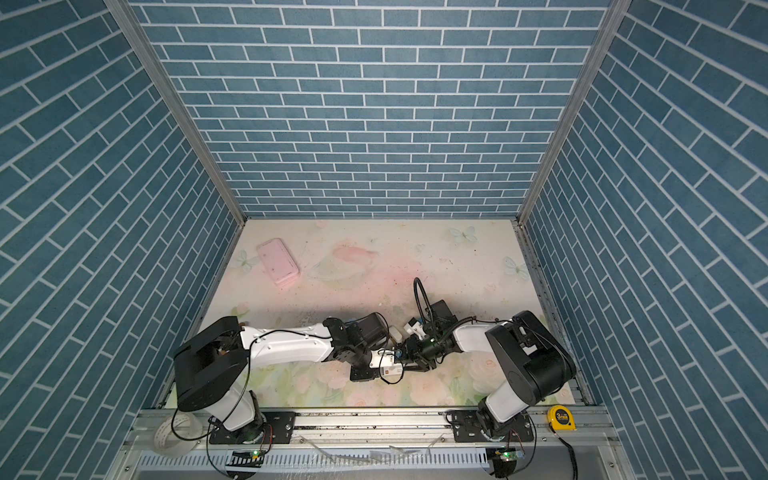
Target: Load the staples into the stapler
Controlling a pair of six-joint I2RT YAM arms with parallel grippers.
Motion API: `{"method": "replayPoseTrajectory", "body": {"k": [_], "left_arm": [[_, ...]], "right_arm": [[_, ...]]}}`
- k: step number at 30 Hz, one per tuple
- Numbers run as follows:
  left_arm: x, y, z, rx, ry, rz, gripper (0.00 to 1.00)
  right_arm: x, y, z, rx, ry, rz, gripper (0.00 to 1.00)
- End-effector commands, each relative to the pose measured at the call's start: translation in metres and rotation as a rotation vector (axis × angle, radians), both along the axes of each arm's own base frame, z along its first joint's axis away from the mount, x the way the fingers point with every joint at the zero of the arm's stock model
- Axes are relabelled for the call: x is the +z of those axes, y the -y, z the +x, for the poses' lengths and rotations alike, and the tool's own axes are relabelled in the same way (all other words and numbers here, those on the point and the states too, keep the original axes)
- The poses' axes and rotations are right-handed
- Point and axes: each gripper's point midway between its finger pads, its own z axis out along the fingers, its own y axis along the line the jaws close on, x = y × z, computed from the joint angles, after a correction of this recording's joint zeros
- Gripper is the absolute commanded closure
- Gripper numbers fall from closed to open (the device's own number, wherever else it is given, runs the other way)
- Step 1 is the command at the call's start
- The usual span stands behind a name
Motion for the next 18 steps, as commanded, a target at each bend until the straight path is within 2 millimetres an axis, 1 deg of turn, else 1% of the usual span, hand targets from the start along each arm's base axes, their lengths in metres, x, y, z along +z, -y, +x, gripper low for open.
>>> {"method": "replayPoseTrajectory", "body": {"k": [1,18], "left_arm": [[-0.006,-0.009,-0.008,-0.009,-0.05,0.054,0.7],[-0.008,-0.009,-0.008,-0.006,-0.056,0.066,0.69]], "right_arm": [[-0.053,0.045,-0.007,-0.06,-0.001,-0.327,0.54],[-0.044,0.063,-0.008,-0.072,0.014,-0.37,0.54]]}}
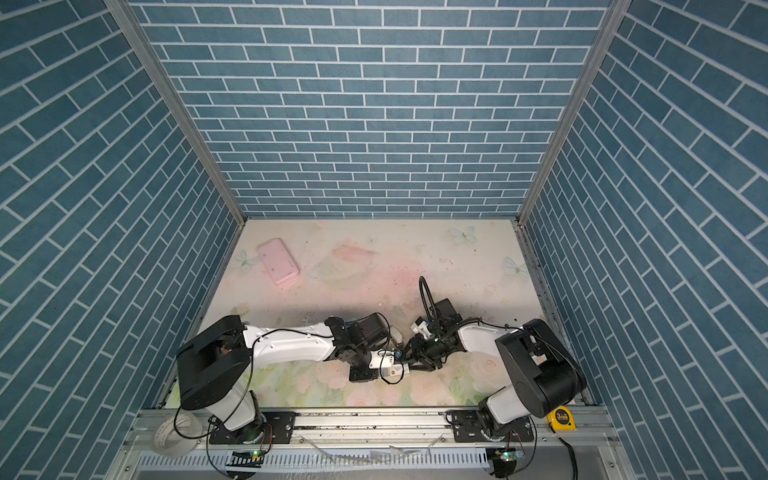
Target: Load the staples into the stapler
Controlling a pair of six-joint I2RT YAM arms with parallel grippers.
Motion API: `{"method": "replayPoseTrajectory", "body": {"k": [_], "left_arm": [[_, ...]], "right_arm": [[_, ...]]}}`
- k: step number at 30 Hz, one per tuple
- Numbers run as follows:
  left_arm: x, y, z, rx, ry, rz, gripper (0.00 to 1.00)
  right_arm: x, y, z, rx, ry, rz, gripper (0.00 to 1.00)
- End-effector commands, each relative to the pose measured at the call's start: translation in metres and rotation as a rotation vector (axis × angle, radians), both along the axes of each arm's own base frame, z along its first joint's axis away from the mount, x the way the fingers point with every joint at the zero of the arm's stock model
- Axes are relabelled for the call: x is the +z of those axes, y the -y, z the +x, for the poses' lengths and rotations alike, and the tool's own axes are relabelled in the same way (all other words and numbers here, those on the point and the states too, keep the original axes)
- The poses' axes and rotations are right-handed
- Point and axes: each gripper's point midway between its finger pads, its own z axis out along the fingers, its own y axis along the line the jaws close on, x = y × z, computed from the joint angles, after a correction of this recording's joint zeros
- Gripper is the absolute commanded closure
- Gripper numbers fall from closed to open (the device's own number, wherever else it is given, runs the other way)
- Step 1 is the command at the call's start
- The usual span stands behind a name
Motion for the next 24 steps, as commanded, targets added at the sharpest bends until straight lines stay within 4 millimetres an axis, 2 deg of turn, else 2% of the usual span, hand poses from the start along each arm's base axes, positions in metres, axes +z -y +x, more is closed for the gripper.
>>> {"method": "replayPoseTrajectory", "body": {"k": [1,13,19,24], "left_arm": [[-0.004,-0.006,-0.004,-0.003,-0.036,0.037,0.7],[-0.005,-0.004,-0.003,0.001,-0.032,0.032,0.69],[-0.006,-0.002,-0.003,0.002,-0.036,0.03,0.69],[-0.006,-0.002,-0.004,0.0,-0.038,0.029,0.67]], "right_arm": [[-0.044,0.047,-0.014,-0.031,-0.018,-0.281,0.54],[-0.043,0.063,-0.017,-0.056,-0.029,-0.318,0.54],[-0.048,0.078,-0.017,-0.092,-0.038,-0.41,0.54],[-0.041,0.092,-0.012,-0.13,-0.006,-0.491,0.53]]}}
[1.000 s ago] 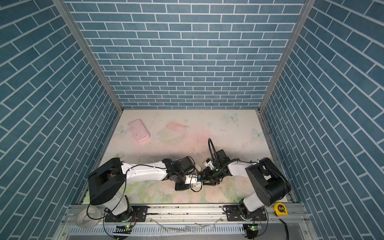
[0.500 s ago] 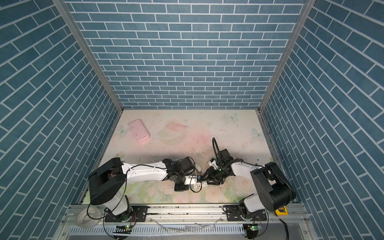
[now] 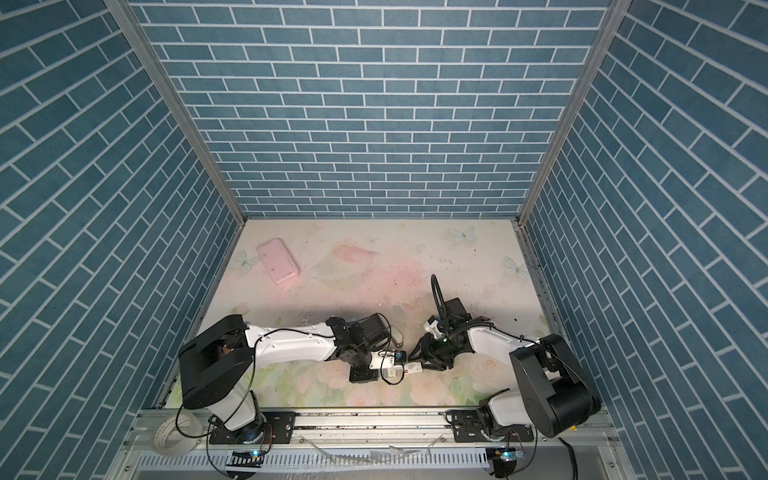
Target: Load the staples into the stapler
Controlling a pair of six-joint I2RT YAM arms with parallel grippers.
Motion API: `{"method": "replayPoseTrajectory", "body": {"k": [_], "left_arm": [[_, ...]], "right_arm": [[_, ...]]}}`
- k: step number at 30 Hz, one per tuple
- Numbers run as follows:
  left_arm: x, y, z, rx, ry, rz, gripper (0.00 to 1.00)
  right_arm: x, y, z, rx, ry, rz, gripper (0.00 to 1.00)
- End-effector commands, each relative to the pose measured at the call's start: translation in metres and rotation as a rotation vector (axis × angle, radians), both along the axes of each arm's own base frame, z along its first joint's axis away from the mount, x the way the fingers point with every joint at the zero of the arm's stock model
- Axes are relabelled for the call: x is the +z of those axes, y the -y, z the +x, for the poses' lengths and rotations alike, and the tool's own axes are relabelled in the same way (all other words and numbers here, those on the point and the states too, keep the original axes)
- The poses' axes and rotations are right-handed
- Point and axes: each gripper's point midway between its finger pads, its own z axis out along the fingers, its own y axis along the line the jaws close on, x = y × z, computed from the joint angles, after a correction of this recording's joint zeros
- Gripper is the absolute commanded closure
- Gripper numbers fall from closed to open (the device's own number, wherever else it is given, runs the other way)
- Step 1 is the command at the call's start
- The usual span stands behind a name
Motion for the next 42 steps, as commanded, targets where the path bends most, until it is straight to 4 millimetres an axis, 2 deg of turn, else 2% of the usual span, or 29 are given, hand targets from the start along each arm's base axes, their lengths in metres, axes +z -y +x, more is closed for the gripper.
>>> {"method": "replayPoseTrajectory", "body": {"k": [1,6,11,16,20,25,29,35,38,41,42], "left_arm": [[-0.005,-0.003,-0.003,0.001,-0.026,0.022,0.67],[-0.005,-0.002,-0.002,-0.001,-0.024,0.018,0.63],[-0.004,-0.002,-0.001,0.0,-0.018,0.016,0.54],[0.002,0.0,0.0,0.003,-0.01,0.0,0.4],[0.01,0.003,0.002,0.007,0.003,-0.016,0.33],[0.02,0.007,0.005,0.017,0.019,-0.044,0.27],[0.026,0.008,0.008,0.024,0.034,-0.051,0.24],[0.033,0.007,0.013,0.036,0.052,-0.067,0.2],[0.036,0.01,0.015,0.043,0.058,-0.082,0.17],[0.039,0.011,0.017,0.045,0.065,-0.092,0.16],[0.039,0.01,0.018,0.047,0.067,-0.092,0.15]], "right_arm": [[-0.036,0.06,-0.016,-0.071,-0.038,-0.358,0.53],[-0.032,0.069,-0.011,-0.116,0.001,-0.39,0.47],[-0.024,0.066,0.002,-0.14,0.06,-0.365,0.43],[-0.017,0.062,0.017,-0.13,0.124,-0.346,0.4],[-0.014,0.054,0.02,-0.09,0.131,-0.307,0.38],[0.01,0.022,0.027,-0.038,0.177,-0.1,0.37],[0.021,0.009,0.024,0.011,0.152,-0.024,0.36],[0.021,0.013,0.013,0.049,0.108,-0.042,0.35],[0.028,0.01,0.012,0.06,0.119,-0.012,0.33],[0.034,0.006,0.011,0.065,0.122,0.025,0.15],[0.033,0.006,0.011,0.066,0.119,0.018,0.14]]}}
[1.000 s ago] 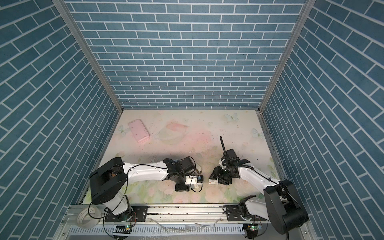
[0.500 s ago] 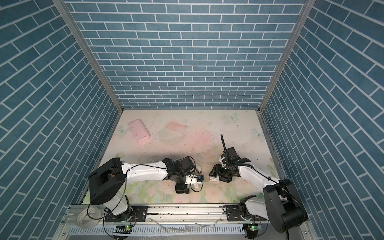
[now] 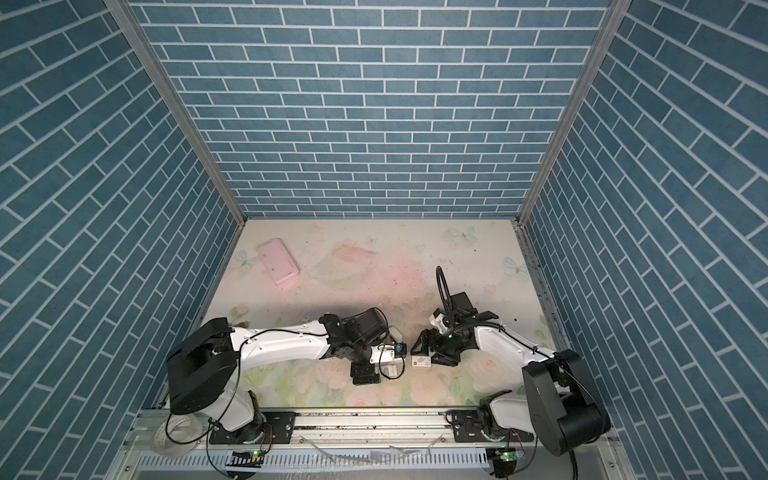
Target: Load the staples into the stapler
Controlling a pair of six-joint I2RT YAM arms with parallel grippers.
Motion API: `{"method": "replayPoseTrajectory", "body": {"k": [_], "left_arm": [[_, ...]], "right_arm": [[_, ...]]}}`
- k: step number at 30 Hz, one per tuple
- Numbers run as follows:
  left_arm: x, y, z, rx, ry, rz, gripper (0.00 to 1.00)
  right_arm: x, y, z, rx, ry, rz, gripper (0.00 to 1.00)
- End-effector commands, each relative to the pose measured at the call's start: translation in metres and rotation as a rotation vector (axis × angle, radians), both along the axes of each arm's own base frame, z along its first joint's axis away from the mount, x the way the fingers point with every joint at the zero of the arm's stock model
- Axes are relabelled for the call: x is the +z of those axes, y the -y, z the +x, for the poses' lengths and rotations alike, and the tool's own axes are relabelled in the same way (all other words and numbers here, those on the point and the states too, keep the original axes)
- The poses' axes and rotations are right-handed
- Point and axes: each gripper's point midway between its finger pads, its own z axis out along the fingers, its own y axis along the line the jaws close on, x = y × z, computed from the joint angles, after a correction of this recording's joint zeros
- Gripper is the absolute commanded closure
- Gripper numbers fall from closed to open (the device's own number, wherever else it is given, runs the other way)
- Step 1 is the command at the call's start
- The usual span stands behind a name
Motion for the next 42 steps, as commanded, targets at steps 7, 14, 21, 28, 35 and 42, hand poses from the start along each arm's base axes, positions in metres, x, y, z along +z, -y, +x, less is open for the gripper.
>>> {"method": "replayPoseTrajectory", "body": {"k": [7,14,21,28,35,42], "left_arm": [[0.021,0.002,0.012,0.019,0.037,-0.04,0.15],[0.046,0.002,0.024,0.017,0.077,-0.064,0.15],[0.075,0.012,0.052,-0.012,0.14,-0.029,0.15],[0.078,0.019,0.065,-0.091,0.074,0.018,0.16],[0.078,0.019,0.07,-0.217,0.05,-0.001,0.2],[0.062,0.03,0.08,-0.294,0.043,0.04,0.21]], "right_arm": [[-0.004,0.029,0.008,-0.041,0.025,-0.194,0.14],[0.021,0.035,0.025,-0.078,0.136,-0.22,0.15],[0.044,0.05,0.064,-0.287,0.313,-0.2,0.18],[0.064,0.032,0.078,-0.291,0.327,-0.074,0.32],[0.067,0.036,0.089,-0.312,0.309,-0.087,0.48],[0.061,0.046,0.084,-0.352,0.294,-0.079,0.48]]}}
